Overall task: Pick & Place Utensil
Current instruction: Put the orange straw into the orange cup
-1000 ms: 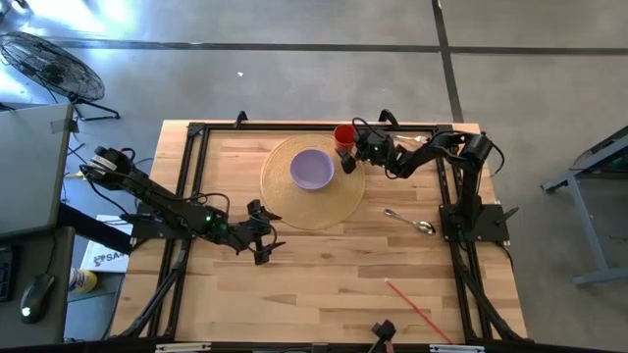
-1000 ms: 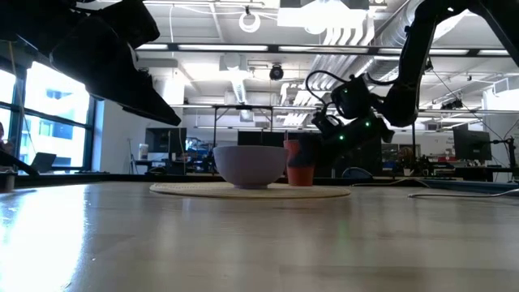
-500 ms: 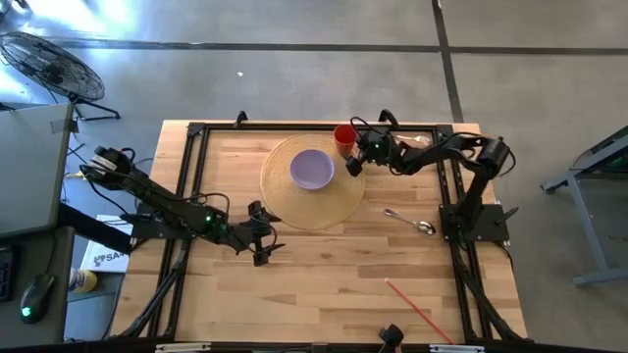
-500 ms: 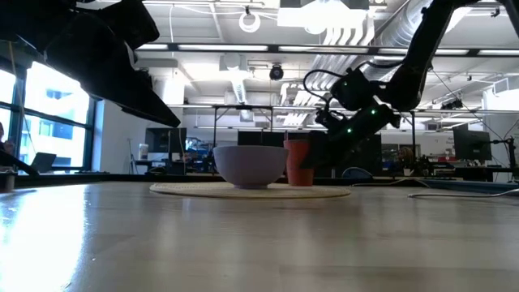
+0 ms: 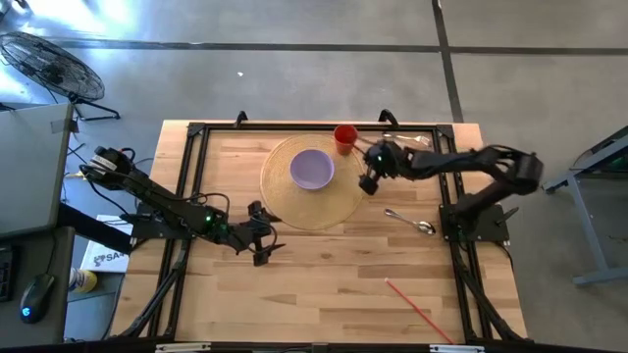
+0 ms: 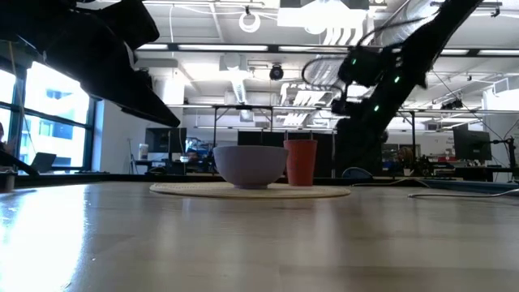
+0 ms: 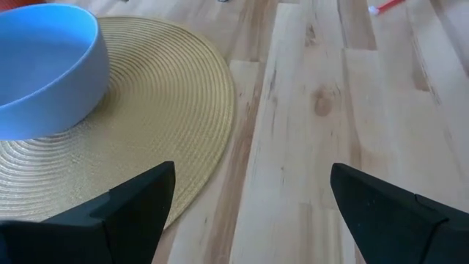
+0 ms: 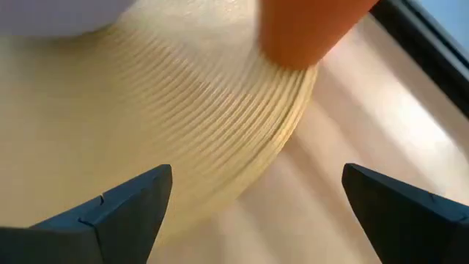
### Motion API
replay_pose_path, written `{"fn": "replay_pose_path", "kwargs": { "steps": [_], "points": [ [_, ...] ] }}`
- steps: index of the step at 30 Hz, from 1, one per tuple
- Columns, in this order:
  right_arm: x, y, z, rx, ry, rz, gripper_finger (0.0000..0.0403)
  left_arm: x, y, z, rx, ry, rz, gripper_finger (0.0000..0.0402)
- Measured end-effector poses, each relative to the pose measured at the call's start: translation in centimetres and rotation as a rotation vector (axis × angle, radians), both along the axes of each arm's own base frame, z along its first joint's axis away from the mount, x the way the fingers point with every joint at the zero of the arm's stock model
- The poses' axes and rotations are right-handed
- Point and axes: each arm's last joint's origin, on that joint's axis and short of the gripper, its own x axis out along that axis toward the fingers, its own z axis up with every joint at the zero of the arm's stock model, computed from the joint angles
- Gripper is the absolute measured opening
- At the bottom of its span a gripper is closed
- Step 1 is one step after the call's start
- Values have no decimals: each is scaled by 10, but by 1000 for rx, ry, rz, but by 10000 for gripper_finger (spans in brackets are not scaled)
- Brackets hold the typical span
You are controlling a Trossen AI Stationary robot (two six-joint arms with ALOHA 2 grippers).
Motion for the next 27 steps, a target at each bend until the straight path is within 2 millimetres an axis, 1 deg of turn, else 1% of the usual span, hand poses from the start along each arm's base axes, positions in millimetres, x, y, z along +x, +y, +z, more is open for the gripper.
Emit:
{"fn": "replay_pose_path", "kwargs": {
  "steps": [3,6,8,10,15,19,22,27],
  "points": [
    [-5,34,19,23,20,16,390,0,-1,0,-16,9,-32,358],
    [-12,72,35,84,-10,30,390,0,-1,0,-19,10,-37,358],
    [-17,97,43,131,-37,35,390,0,-1,0,-19,9,-37,358],
    [-21,121,46,180,-53,40,387,0,-1,0,-18,9,-37,358],
    [-28,171,40,351,-38,55,374,0,-1,0,-17,10,-38,358],
    [-30,206,29,497,41,39,359,0,-1,0,-16,13,-38,358],
    [-23,232,27,545,153,34,350,0,-1,-1,-14,16,-38,358],
    [-5,271,27,517,382,6,337,0,-1,-1,-15,16,-38,358]
  ]
}}
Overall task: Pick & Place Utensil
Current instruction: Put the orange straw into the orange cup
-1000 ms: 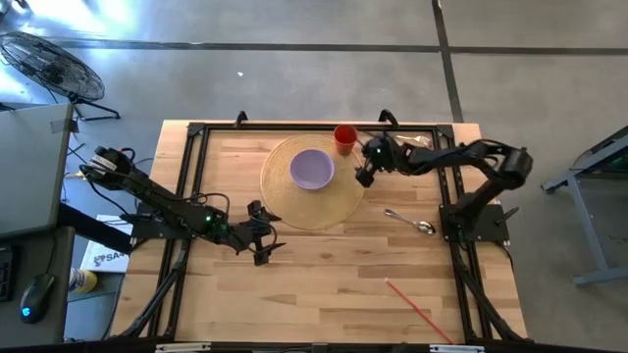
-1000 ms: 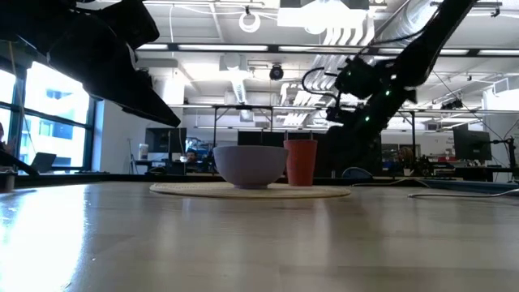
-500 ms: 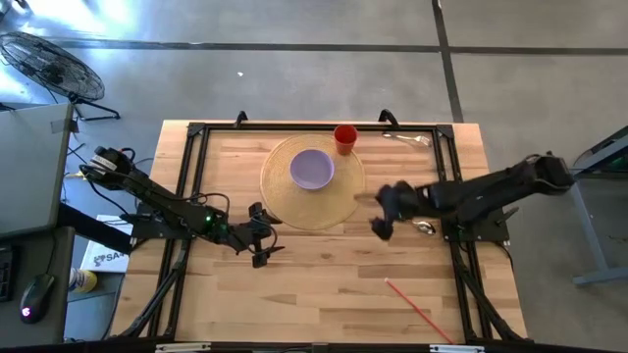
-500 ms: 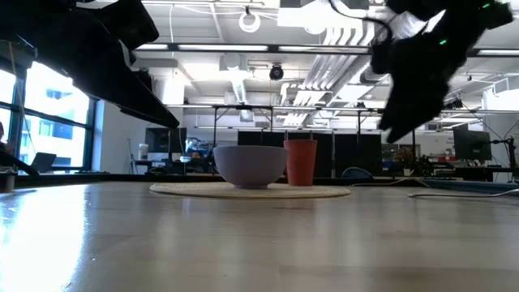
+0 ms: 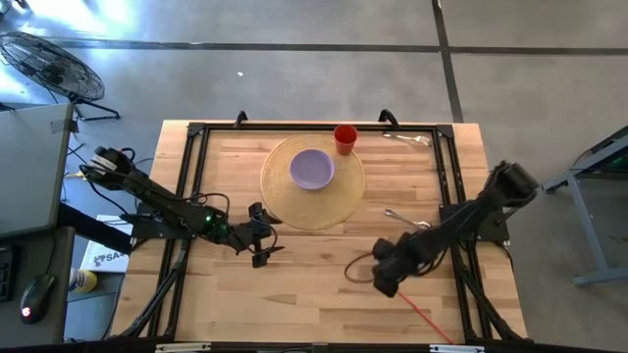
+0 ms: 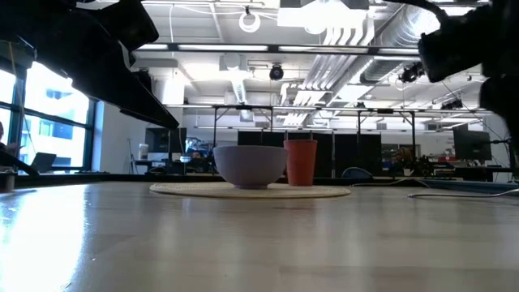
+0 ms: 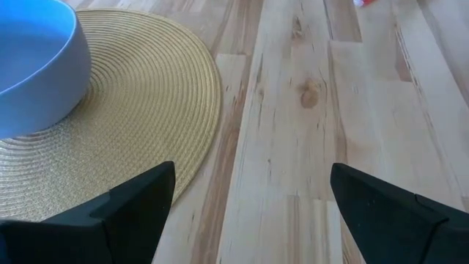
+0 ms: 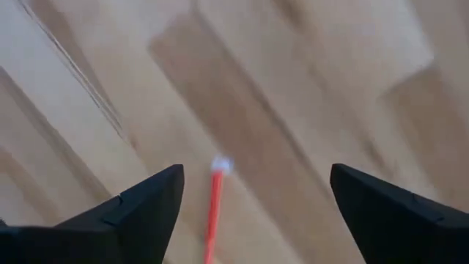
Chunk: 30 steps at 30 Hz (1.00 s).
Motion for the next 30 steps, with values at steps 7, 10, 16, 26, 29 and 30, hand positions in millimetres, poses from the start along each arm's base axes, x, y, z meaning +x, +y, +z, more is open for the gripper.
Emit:
{"fn": "replay_pose_path", "kwargs": {
  "steps": [7,10,16,26,29,30],
  "points": [
    [14,40,-13,58,209,-64,311,0,0,0,0,0,0,358],
    [12,46,-25,87,299,-98,291,0,0,0,0,0,0,358],
    [10,49,-34,162,362,-118,235,0,0,0,-1,0,0,358],
    [1,47,-53,193,329,-125,151,0,0,0,-1,0,0,358],
    [0,46,-55,188,327,-125,136,0,0,0,-1,0,0,358],
    [0,46,-55,185,329,-126,130,0,0,0,-1,0,0,358]
  ]
}}
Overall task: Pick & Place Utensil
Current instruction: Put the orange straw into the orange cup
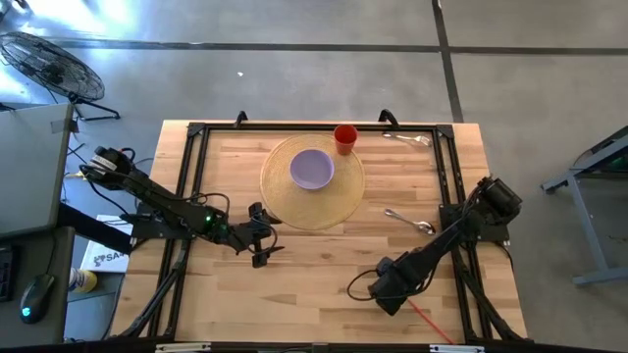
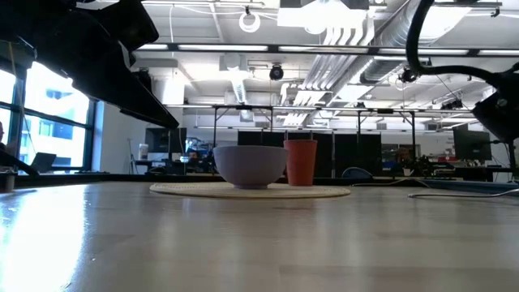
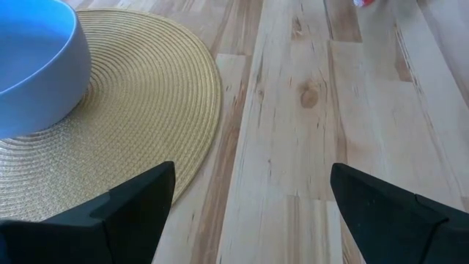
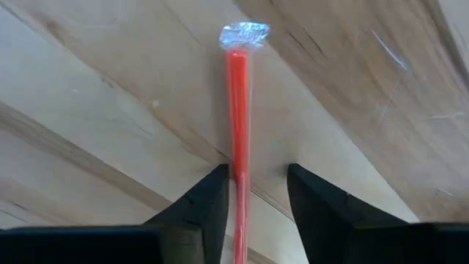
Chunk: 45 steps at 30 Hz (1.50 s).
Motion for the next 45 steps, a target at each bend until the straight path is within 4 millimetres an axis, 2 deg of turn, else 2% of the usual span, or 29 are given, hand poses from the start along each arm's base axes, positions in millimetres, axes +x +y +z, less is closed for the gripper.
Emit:
{"fn": "replay_pose_path", "kwargs": {
  "steps": [14,24,29,35,40,45],
  "points": [
    [2,-2,-1,-44,-43,13,73,0,0,0,0,0,0,358],
    [3,-3,-2,-54,-62,24,9,0,0,0,0,0,0,358],
    [4,-5,2,-71,-98,37,8,0,0,0,0,0,0,358],
    [12,-21,27,-183,-311,75,13,0,0,0,0,0,0,358],
    [18,-41,62,-277,-530,159,6,0,0,0,0,0,0,358],
    [25,-74,104,-471,-783,202,10,0,0,0,0,0,0,358]
  ]
}}
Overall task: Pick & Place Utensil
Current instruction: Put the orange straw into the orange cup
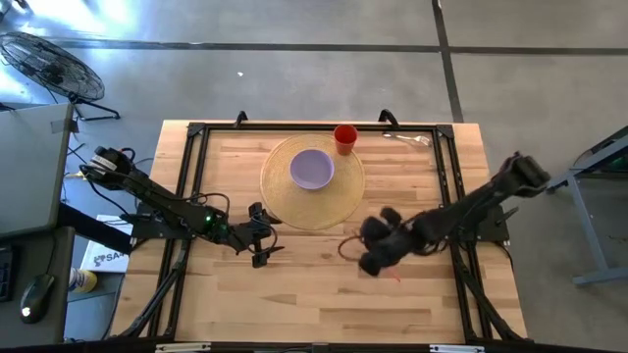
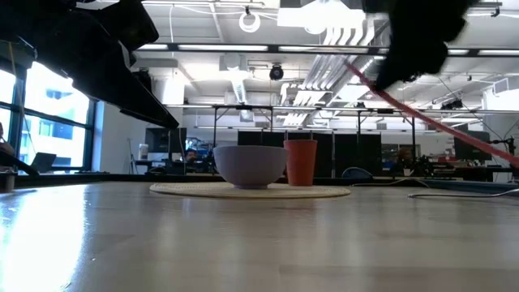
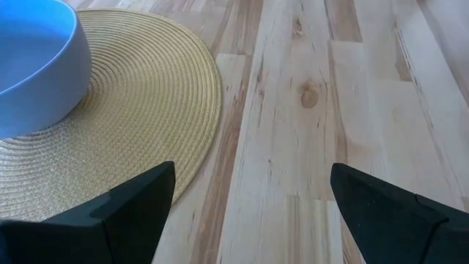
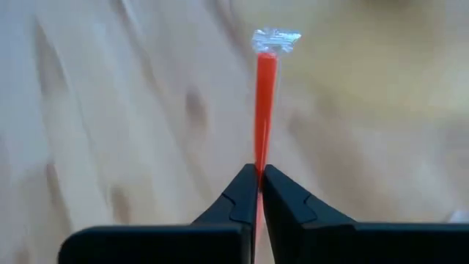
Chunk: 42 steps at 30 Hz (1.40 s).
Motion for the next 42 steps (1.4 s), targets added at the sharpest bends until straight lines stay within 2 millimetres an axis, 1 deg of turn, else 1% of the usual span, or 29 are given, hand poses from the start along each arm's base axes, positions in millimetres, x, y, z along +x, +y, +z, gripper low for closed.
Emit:
{"fn": "replay_pose_path", "kwargs": {
  "steps": [5,9,11,14,17,20,23,25,28,33,38,42],
  "points": [
    [1,-36,49,-228,-271,-19,8,0,0,0,0,0,0,358],
    [-1,-63,90,-445,-489,-144,6,0,0,0,0,0,0,358],
    [0,-75,108,-548,-566,-223,7,0,0,0,0,0,0,358],
    [3,-95,127,-687,-631,-312,8,0,0,0,0,0,0,358],
    [9,-121,137,-750,-693,-379,5,0,0,0,0,0,-1,358],
    [14,-150,136,-785,-693,-437,4,0,0,0,0,0,0,358],
    [18,-178,128,-793,-660,-503,5,0,0,0,0,0,0,358],
    [20,-194,123,-779,-656,-527,6,0,0,0,0,0,-1,358],
    [24,-212,114,-753,-647,-530,6,0,0,0,0,0,-1,358],
    [35,-231,92,-738,-574,-540,6,0,0,0,0,0,-1,358],
    [49,-237,70,-740,-487,-518,10,0,0,0,0,0,-1,358],
    [56,-244,53,-752,-411,-526,11,0,0,0,0,0,-1,358]
  ]
}}
